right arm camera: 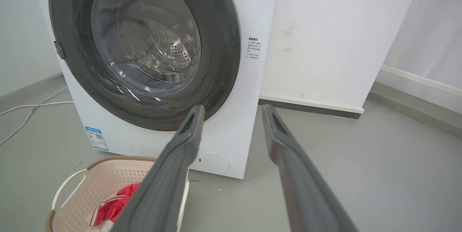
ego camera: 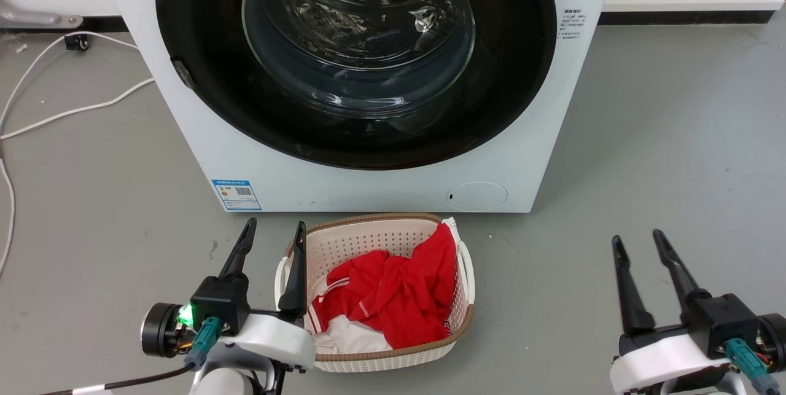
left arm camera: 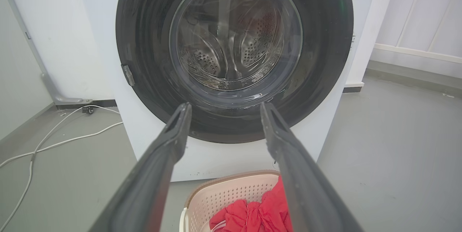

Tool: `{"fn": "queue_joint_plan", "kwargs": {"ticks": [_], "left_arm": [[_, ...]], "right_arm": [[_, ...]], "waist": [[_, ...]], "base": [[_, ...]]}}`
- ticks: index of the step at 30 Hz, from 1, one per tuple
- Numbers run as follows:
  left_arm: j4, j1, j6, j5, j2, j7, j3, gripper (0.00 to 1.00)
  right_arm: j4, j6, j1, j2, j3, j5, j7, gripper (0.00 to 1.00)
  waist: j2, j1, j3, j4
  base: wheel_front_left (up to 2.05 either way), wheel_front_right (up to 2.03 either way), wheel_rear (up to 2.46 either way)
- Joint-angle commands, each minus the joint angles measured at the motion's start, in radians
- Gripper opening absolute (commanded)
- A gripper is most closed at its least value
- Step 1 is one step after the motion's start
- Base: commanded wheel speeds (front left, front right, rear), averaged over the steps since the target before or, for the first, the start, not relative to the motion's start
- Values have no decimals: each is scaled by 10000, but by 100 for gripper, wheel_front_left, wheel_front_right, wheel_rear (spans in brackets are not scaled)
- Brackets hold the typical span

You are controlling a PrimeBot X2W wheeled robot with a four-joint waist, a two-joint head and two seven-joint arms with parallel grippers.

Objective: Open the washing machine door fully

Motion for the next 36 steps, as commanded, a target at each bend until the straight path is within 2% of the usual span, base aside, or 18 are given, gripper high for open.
{"fn": "queue_joint_plan", "kwargs": {"ticks": [1, 7, 11, 14, 18, 22, 25, 30, 36], "left_arm": [[2, 70, 34, -40, 23, -54, 20, 100], [-6, 72, 47, -9, 23, -54, 45, 100], [-3, 78, 47, -13, 23, -54, 47, 100], [-12, 66, 47, -26, 23, -54, 60, 100], [-20, 55, 62, -40, 23, -54, 71, 100], [-47, -29, 76, -38, 22, -54, 77, 100], [-111, -133, 103, -62, 23, -54, 105, 100], [-256, -358, 146, -105, 23, -53, 141, 100], [-408, -625, 204, -190, 20, -42, 136, 100]], "right_arm": [[31, -6, -13, 36, -8, 92, -5, 0], [104, -6, -32, 35, -23, 627, -35, 0], [279, -6, -28, 35, -107, 1996, -61, 0], [470, -5, -159, 33, -161, 4268, -113, 0], [748, -5, -365, 29, -17, 7891, -145, 0], [830, -5, -696, 26, -14, 12105, -145, 0], [770, -5, -1141, 23, -290, 14486, 51, 0], [1072, -5, -2095, -99, -1167, 16654, 752, 0], [2256, -3, -3805, -739, -2035, 18361, 1781, 0]], "waist": [[0, 0, 1, -3], [0, 0, -1, -16], [0, 0, -7, -10], [0, 0, -3, -16], [0, 0, 19, -35], [0, 0, 125, -59], [0, 0, 303, -100], [0, 0, 721, -140], [0, 0, 1268, -105]], "base": [[0, 0, 0], [0, 0, 0], [0, 0, 0], [0, 0, 0], [0, 0, 0], [0, 0, 0], [0, 0, 0], [0, 0, 0], [0, 0, 0]]}}
